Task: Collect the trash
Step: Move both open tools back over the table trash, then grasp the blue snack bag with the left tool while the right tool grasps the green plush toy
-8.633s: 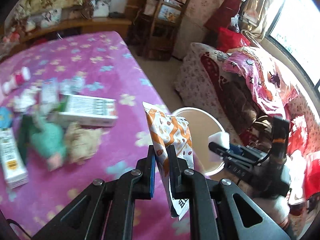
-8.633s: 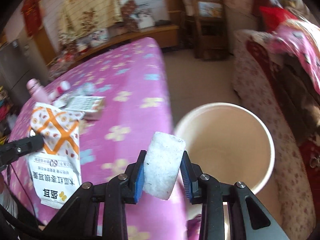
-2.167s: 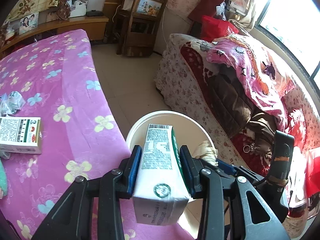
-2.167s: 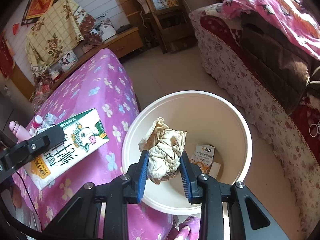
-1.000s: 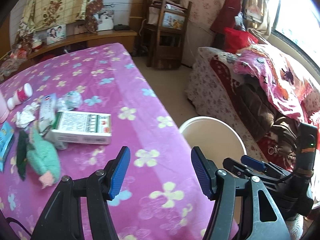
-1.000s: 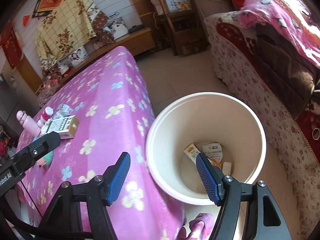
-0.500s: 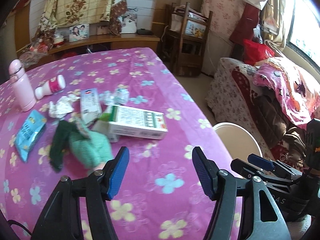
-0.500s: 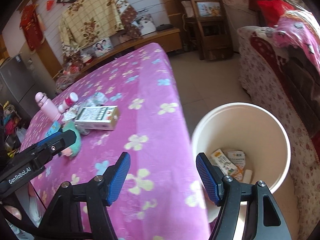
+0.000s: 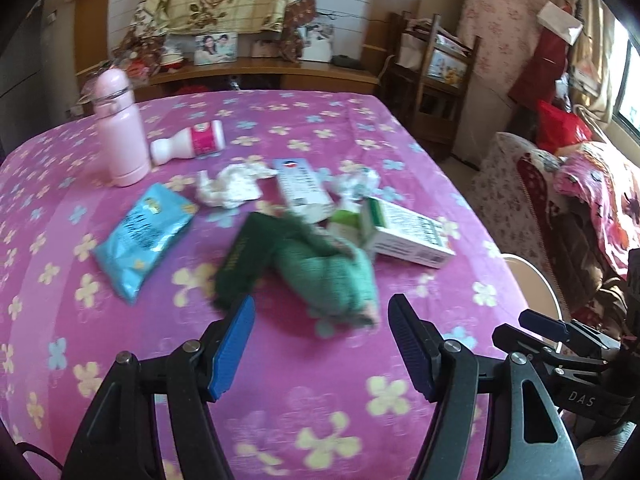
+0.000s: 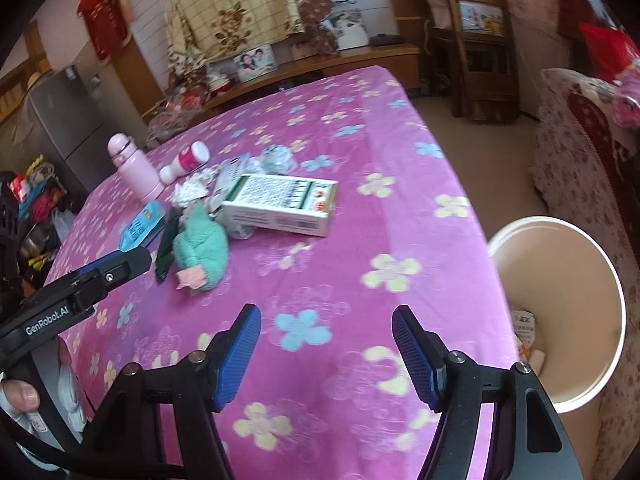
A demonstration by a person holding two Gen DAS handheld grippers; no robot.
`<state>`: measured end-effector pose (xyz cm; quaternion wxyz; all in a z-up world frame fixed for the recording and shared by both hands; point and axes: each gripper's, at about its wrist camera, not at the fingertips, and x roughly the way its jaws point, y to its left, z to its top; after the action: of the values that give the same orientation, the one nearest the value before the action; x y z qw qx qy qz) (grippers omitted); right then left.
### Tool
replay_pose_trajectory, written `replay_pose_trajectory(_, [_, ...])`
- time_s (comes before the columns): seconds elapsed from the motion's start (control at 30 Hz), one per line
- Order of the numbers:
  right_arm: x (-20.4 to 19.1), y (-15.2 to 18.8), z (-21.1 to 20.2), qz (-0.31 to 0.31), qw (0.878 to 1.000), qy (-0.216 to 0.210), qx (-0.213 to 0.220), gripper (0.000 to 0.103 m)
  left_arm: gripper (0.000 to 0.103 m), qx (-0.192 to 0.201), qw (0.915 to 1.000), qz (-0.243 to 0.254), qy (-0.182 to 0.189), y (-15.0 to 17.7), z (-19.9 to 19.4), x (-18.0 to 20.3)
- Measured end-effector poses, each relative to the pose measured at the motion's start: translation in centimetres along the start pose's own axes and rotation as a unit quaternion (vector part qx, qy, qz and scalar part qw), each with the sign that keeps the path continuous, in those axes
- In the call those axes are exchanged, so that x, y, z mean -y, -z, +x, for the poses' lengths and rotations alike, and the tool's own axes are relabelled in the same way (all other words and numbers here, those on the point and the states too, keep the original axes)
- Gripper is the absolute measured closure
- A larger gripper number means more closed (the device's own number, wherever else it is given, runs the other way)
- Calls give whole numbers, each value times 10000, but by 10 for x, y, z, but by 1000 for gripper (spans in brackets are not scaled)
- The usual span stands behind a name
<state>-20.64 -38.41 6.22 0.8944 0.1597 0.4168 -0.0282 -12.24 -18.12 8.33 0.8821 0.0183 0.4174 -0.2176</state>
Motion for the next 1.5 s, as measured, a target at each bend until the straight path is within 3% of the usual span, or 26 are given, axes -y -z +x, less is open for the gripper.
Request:
replay_pose_trajectory(0.27, [-40, -4, 22, -363, 9990, -153, -193, 31, 33, 27, 9997, -167, -184, -1, -5, -44])
replay_pose_trajectory(0.4, [-56, -6, 33, -499, 9981, -247, -254, 31, 32, -36, 9997, -255, 6, -4, -3, -71])
replay_pose_trajectory(0.5, [-67, -9, 42, -552, 9974, -360, -305, 31, 19, -108, 9992, -358, 141, -7, 2, -95])
replay_pose_trajectory(0.73, [-94, -28, 62, -799, 9938, -693, -329, 31, 19, -203, 9995, -229, -98, -25, 22, -139])
replay_pose_trajectory(1.13, [-115, -49, 104, -1172, 9882, -832, -536, 31, 17, -661, 9962, 276, -492, -47, 86, -155])
replay_pose_trajectory(1.37, [-120, -53, 119, -1418, 9864, -651, -523, 31, 17, -726, 9949, 378, -591, -52, 98, -153])
replay_pose_trajectory(1.5, [-116, -52, 124, -1293, 9874, -740, -526, 35, 36, -615, 9946, 460, -693, -46, 87, -146])
